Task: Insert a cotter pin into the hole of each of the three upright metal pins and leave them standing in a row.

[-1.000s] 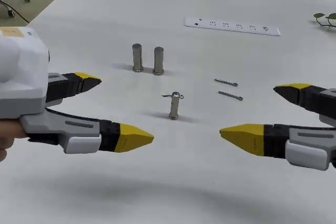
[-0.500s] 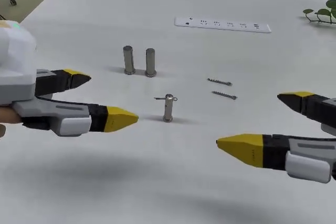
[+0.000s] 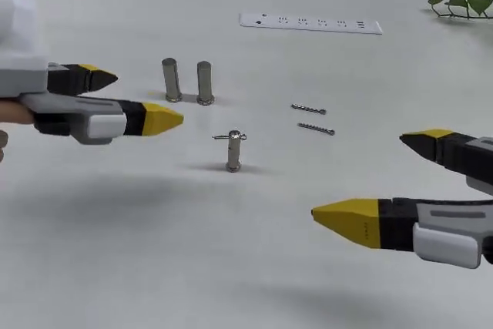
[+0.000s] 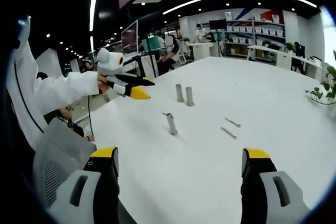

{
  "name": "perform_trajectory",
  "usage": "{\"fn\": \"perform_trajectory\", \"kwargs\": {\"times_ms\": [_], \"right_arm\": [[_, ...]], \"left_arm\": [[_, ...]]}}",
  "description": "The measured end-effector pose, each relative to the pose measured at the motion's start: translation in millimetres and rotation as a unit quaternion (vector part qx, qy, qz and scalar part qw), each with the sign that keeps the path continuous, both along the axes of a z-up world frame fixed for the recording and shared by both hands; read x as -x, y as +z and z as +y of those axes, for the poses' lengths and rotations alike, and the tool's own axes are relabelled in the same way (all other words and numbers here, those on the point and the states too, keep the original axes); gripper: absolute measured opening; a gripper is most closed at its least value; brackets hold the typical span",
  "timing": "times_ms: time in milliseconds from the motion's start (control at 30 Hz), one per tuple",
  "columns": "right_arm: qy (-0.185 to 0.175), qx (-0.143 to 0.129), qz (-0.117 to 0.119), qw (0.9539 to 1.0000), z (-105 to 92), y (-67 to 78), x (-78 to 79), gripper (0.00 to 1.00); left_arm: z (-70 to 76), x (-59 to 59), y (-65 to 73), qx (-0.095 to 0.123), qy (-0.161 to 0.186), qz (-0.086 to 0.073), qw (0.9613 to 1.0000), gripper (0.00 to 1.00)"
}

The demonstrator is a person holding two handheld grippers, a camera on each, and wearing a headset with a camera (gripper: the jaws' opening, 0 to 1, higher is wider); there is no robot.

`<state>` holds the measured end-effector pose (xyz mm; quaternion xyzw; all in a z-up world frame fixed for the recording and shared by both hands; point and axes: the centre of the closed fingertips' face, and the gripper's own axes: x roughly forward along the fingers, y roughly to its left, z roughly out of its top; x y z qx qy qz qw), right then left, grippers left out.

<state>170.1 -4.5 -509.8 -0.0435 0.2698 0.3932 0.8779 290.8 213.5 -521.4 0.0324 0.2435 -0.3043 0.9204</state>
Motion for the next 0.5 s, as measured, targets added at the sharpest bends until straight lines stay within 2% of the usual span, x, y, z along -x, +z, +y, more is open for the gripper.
{"fn": "perform_trajectory", "kwargs": {"times_ms": [67,167,267,300,333,367,433,500], "right_arm": [[-0.002,0.003,-0.001,1.0000,-1.4,0.8,-0.1,0.95],[-0.005,0.003,-0.002,1.0000,-2.6,2.9,0.6,0.95],[-0.007,0.005,-0.002,1.0000,-4.8,4.2,1.0,0.94],[-0.006,0.007,-0.002,1.0000,-5.3,4.2,1.1,0.94],[-0.008,0.011,-0.001,0.9999,-6.9,3.6,1.0,0.94],[-0.009,0.014,-0.001,0.9999,-7.8,3.4,0.8,0.94],[-0.009,0.015,0.000,0.9998,-9.3,3.1,-0.5,0.94],[-0.012,0.013,0.000,0.9998,-10.0,4.6,-1.3,0.93]], "left_arm": [[2.9,-11.6,3.7,0.010,0.016,-0.007,0.9998,0.70],[-2.1,-17.2,7.8,0.015,0.010,-0.013,0.9997,0.69],[-5.7,-26.9,5.4,0.018,0.005,-0.013,0.9997,0.61],[-4.1,-35.2,2.4,0.014,0.011,-0.017,0.9997,0.59],[-4.1,-35.1,2.2,0.007,0.012,-0.021,0.9997,0.58],[-4.9,-34.6,1.1,0.004,0.014,-0.019,0.9997,0.58],[-5.2,-41.2,-4.5,0.004,0.018,-0.016,0.9997,0.58],[-4.5,-45.2,-9.1,-0.002,0.024,-0.011,0.9996,0.53]]}}
